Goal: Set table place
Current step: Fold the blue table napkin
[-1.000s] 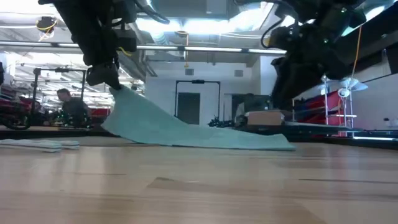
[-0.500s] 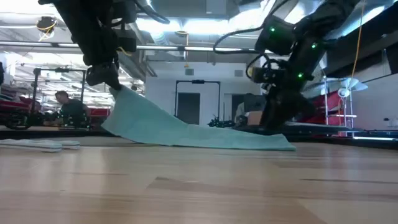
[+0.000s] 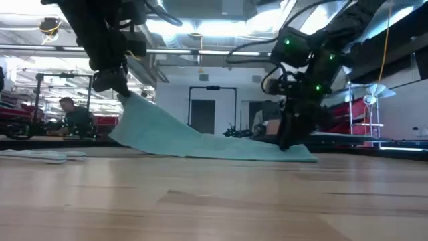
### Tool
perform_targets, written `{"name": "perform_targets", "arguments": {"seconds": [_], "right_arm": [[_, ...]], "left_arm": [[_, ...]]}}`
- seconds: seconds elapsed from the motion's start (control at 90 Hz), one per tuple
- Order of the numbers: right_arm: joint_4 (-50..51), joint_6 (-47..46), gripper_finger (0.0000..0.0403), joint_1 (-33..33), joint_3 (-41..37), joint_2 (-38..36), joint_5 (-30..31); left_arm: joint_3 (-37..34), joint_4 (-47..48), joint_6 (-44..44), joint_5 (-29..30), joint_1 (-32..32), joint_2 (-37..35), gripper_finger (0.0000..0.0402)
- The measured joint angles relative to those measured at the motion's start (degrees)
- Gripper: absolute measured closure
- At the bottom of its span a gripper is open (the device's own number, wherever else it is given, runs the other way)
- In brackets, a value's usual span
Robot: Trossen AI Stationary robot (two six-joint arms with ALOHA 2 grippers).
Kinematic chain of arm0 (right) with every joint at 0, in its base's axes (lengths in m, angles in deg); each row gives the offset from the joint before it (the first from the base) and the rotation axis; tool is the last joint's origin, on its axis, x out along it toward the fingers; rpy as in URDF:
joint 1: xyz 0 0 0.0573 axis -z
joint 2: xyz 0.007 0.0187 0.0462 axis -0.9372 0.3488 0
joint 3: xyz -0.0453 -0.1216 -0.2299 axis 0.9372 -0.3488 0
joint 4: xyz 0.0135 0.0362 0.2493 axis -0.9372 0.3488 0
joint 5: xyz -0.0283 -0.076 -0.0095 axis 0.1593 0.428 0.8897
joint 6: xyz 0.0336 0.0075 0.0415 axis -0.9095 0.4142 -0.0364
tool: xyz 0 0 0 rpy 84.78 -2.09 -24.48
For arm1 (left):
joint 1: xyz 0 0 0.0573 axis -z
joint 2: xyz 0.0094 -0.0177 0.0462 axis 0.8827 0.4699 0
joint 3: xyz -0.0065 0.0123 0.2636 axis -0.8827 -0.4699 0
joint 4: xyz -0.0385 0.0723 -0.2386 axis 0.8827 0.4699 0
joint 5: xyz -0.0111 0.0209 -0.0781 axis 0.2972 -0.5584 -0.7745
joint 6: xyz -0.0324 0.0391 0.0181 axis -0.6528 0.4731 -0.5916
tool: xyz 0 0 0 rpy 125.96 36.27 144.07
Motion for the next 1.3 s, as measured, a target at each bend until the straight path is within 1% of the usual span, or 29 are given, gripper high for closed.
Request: {"name": "perform_targets", "arguments": {"seconds": [0.067,0.2,0.267,0.311,0.367,0.411,0.489,0.522,0.556,0.644,0.756,0.9,1.033,1.144,1.3], "right_arm": [[-0.3,-0.1,0.0228,0.1,0.0,1.2,1.2],[-0.6,-0.3,0.0229,0.4,0.2,2.1,0.7],[-0.6,0.1,0.0238,0.4,0.2,2.1,0.7],[-0.5,0.2,0.0252,0.3,0.2,2.1,0.7],[-0.3,0.5,0.0279,0.3,0.1,2.0,0.6],[-0.2,1.0,0.0308,0.3,0.1,2.0,0.2],[0.1,2.0,0.0369,0.3,0.1,2.0,-0.4],[0.1,2.1,0.0385,0.3,0.1,2.0,-0.3],[0.2,2.2,0.0392,0.3,0.0,2.0,-0.3],[0.2,2.1,0.039,0.3,0.0,2.0,-0.4],[0.4,2.1,0.04,0.2,0.0,1.7,-1.4],[0.5,1.8,0.0387,-0.2,0.0,-0.2,-2.4],[0.2,1.5,0.0362,-0.2,0.0,-2.5,-2.4],[-0.6,2.1,0.0326,0.0,0.0,-3.1,-2.3],[-2.2,4.9,0.0259,0.0,0.0,-2.4,-0.1]], "left_arm": [[0.0,0.0,0.0,0.0,0.0,0.0,0.0402],[0.0,0.0,0.1,0.0,0.0,0.0,0.0402],[0.0,0.0,0.1,0.0,0.0,0.0,0.0402],[0.0,0.1,0.1,0.0,0.0,0.0,0.0402],[0.0,0.0,0.0,0.0,0.0,0.0,0.0402],[0.0,0.1,0.1,0.0,0.0,0.0,0.0402],[0.0,0.0,0.0,0.0,0.0,0.0,0.0402],[0.0,0.1,0.0,0.0,0.0,0.0,0.0402],[0.0,0.0,0.0,0.0,0.0,0.0,0.0402],[0.0,0.0,0.0,0.0,0.0,0.0,0.0402],[0.0,0.1,0.0,0.0,0.0,0.0,0.0402],[0.0,0.1,0.1,0.0,0.0,0.0,0.0402],[0.0,0.0,0.1,0.0,0.0,0.0,0.0402],[0.0,0.0,0.0,-0.3,0.0,0.0,0.0402],[0.0,0.0,0.0,-0.4,0.0,0.0,0.0402]]}}
